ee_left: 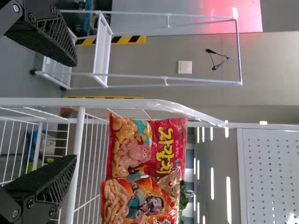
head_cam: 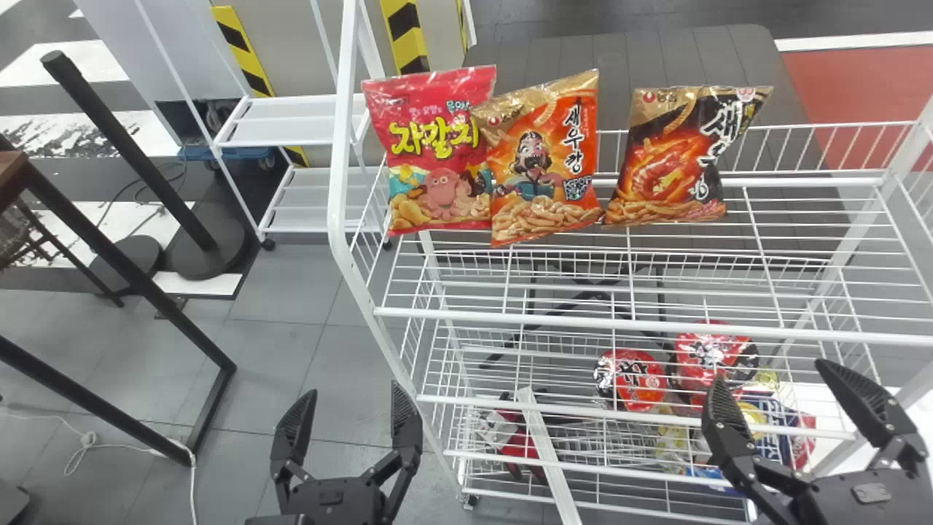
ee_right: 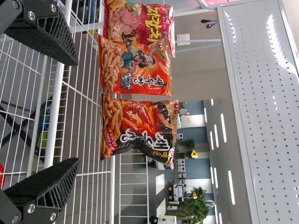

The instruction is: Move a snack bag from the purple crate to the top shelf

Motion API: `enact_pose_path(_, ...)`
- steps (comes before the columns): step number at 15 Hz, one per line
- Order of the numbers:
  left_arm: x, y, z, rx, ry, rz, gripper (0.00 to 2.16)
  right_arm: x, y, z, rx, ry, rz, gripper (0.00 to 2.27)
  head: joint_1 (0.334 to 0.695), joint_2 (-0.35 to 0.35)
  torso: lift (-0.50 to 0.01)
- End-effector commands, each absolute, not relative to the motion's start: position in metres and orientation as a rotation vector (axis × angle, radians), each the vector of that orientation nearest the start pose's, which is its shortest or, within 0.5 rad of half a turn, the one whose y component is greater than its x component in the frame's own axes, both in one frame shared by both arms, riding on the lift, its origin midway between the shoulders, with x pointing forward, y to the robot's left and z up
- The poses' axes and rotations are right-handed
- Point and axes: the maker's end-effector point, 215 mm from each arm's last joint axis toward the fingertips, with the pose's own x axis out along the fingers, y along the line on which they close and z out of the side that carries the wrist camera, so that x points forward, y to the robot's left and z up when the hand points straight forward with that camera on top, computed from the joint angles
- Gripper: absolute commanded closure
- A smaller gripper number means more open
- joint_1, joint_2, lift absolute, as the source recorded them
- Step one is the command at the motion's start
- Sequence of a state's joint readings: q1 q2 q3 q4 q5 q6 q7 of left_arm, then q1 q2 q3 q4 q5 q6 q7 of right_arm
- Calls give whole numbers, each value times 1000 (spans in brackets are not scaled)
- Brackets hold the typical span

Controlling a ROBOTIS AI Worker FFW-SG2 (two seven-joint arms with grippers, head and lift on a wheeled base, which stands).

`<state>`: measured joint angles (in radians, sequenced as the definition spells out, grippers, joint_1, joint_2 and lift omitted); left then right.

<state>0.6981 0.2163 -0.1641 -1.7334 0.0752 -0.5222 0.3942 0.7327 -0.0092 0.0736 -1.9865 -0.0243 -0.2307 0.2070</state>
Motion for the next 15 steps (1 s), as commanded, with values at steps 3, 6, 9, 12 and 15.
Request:
enact_pose_path(3, 328, 262, -432, 6, 37, 170, 124, 353, -147, -390, 70, 78, 263, 80, 695, 194, -1)
enact_pose_path(6, 328, 261, -432, 5, 38, 171, 124, 353, -147, -390, 72, 78, 263, 80, 695, 195, -1)
enact_pose_path(9, 328, 261, -432, 5, 38, 171, 124, 353, -147, -390, 70, 78, 263, 80, 695, 195, -1)
enact_pose_path(12, 328, 261, -432, 5, 38, 171, 124, 352, -147, -391, 69, 80, 264, 80, 695, 195, -1)
enact_pose_path(15, 328, 262, -433, 6, 39, 172, 124, 351, -143, -391, 69, 82, 267, 70, 695, 195, -6)
